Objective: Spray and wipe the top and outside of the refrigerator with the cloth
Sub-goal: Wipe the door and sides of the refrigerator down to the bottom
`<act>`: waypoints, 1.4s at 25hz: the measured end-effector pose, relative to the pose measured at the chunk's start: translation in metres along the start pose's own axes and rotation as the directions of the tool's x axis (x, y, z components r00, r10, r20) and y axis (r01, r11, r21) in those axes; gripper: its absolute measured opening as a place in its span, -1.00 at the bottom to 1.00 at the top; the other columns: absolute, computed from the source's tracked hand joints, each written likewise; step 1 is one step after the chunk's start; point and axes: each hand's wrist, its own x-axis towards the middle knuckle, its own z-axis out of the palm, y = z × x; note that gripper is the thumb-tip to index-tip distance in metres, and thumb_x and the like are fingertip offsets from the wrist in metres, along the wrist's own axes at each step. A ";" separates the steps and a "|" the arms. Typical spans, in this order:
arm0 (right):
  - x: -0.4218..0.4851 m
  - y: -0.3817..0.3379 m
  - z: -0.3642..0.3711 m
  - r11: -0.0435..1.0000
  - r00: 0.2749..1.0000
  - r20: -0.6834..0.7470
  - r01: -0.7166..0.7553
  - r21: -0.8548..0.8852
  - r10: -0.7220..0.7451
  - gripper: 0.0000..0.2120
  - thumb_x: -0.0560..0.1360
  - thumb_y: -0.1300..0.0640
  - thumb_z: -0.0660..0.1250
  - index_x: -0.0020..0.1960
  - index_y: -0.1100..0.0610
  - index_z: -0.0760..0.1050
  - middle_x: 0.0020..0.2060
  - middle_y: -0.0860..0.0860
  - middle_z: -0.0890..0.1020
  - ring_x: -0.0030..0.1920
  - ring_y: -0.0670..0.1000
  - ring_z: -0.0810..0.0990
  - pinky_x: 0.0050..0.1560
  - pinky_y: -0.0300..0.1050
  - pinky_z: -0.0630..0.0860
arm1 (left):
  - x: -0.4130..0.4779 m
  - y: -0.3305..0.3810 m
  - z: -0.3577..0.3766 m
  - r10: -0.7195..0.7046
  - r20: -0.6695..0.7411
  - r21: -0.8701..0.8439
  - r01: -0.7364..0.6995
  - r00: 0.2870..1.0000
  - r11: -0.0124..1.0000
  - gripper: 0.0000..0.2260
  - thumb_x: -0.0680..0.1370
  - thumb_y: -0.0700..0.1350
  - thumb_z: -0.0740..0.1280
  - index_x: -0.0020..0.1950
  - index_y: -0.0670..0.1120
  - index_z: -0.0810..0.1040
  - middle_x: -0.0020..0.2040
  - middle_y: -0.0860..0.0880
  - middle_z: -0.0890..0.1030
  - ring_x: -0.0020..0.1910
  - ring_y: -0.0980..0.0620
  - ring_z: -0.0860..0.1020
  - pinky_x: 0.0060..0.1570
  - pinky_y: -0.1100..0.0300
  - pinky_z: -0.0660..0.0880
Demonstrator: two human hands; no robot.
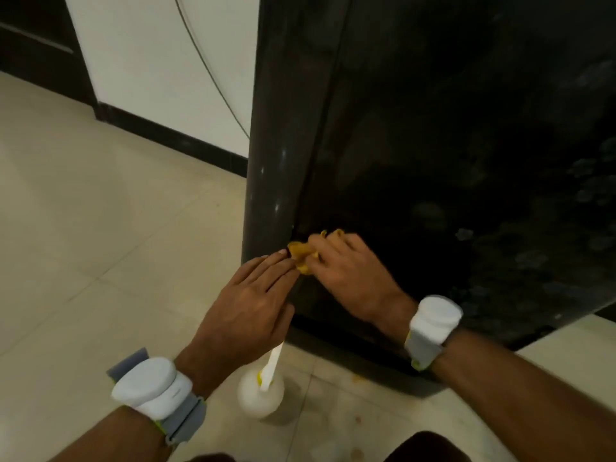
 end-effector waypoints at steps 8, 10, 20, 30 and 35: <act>0.016 -0.048 0.037 0.993 0.984 0.149 0.089 0.083 -0.101 -0.55 0.54 0.15 -0.02 0.18 0.11 0.60 0.22 0.10 0.54 0.14 0.14 0.52 0.11 0.03 0.37 | -0.024 -0.019 0.015 -0.113 0.026 -0.072 0.115 0.993 0.991 -0.60 0.53 -0.08 0.15 0.23 -0.22 0.60 0.22 -0.17 0.63 0.23 -0.14 0.59 0.27 0.00 0.45; 0.010 -0.049 0.046 0.977 0.948 0.239 0.192 0.090 -0.208 -0.60 0.53 0.16 0.04 0.17 0.13 0.60 0.24 0.12 0.52 0.18 0.15 0.51 0.14 0.03 0.34 | -0.042 -0.029 0.021 -0.173 0.071 -0.087 0.179 0.982 0.980 -0.60 0.52 -0.07 0.15 0.21 -0.22 0.60 0.19 -0.17 0.65 0.17 -0.15 0.62 0.20 0.00 0.49; 0.015 -0.090 0.100 0.975 0.942 0.253 0.211 0.074 -0.223 -0.63 0.56 0.10 0.09 0.25 0.11 0.56 0.23 0.02 0.54 0.19 0.06 0.53 0.19 -0.05 0.42 | -0.055 -0.032 0.059 -0.176 0.361 -0.203 0.261 0.916 0.944 -0.51 0.45 0.05 0.23 0.33 -0.13 0.52 0.21 -0.09 0.63 0.09 -0.10 0.61 0.15 0.10 0.46; -0.004 -0.096 0.123 0.965 0.925 0.279 0.256 0.050 -0.259 -0.77 0.56 0.06 0.25 0.09 0.10 0.63 0.15 0.05 0.53 0.13 0.08 0.47 0.11 -0.02 0.36 | -0.081 -0.029 0.120 -0.091 0.672 -0.393 0.459 0.734 0.797 0.11 0.38 0.20 0.51 0.60 -0.06 -0.22 0.62 -0.04 0.05 0.54 -0.01 0.16 0.38 0.34 0.03; -0.072 -0.086 0.113 0.984 0.885 0.429 0.165 0.068 -0.179 -0.73 0.53 0.14 0.23 0.17 0.15 0.58 0.16 0.11 0.46 0.12 0.14 0.39 0.09 0.05 0.29 | -0.100 -0.020 0.140 -0.129 0.567 -0.468 0.447 0.813 0.762 -0.10 0.42 0.25 0.34 0.58 -0.05 -0.03 0.57 -0.11 0.22 0.49 -0.03 0.27 0.48 0.11 0.22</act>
